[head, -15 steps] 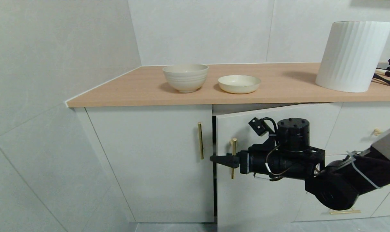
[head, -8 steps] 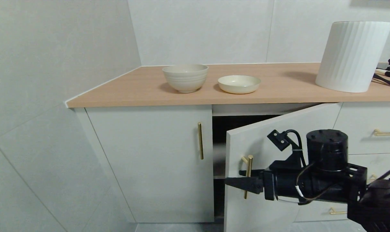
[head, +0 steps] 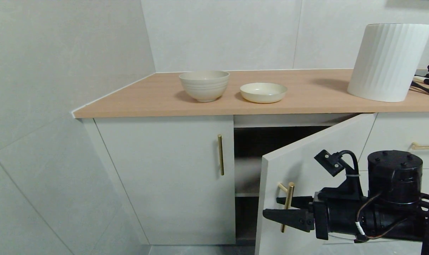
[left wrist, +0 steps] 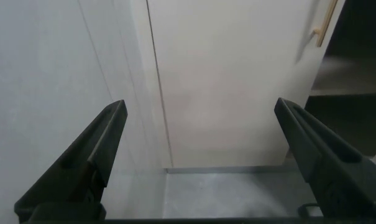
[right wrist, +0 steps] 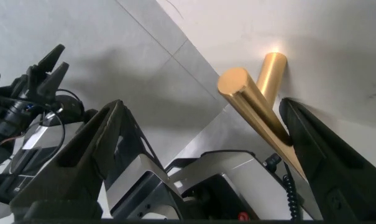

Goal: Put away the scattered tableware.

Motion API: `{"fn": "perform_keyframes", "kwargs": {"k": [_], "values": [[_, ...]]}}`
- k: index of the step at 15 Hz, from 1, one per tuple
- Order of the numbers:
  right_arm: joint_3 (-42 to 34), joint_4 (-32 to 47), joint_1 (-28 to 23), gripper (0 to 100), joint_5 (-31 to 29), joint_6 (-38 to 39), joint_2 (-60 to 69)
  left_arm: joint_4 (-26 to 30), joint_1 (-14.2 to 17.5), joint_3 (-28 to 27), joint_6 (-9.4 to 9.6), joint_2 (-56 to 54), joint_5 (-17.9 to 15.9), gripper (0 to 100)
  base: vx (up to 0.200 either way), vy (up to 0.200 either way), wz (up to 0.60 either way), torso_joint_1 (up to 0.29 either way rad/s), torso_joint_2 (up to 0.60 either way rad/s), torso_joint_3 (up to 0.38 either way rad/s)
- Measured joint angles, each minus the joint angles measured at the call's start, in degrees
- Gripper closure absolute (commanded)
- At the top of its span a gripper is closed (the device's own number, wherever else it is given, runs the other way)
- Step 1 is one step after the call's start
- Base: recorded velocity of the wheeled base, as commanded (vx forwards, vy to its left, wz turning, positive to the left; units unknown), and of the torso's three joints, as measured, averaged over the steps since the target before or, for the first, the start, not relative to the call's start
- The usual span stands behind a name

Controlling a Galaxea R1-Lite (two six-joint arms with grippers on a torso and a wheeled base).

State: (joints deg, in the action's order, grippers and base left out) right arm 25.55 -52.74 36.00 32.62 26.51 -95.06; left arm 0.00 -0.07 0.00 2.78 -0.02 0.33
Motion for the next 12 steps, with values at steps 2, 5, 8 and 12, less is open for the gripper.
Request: {"fn": "perform_keyframes", "kwargs": {"k": [2,5,8,12], "values": [[-0.1,0.0,0.0,0,0.0,0.0,0.2,0.0,0.0,0.0,-0.68,0.0,0.0,0,0.000,0.000,0.00,0.000,0.00,0.000],[-0.1,0.0,0.0,0,0.0,0.0,0.3,0.0,0.0,0.0,-1.67,0.0,-0.1,0,0.000,0.000,0.00,0.000,0.00,0.000],[-0.1,0.0,0.0,0,0.0,0.0,0.5,1.2,-0.1,-5.3,-1.96,0.5,-7.0,0,0.000,0.000,0.00,0.000,0.00,0.000],[-0.1,-0.9,0.0,0,0.0,0.0,0.5,5.0,-0.3,-21.1,-3.64,13.3,-16.9,0,0.000,0.000,0.00,0.000,0.00,0.000]]}}
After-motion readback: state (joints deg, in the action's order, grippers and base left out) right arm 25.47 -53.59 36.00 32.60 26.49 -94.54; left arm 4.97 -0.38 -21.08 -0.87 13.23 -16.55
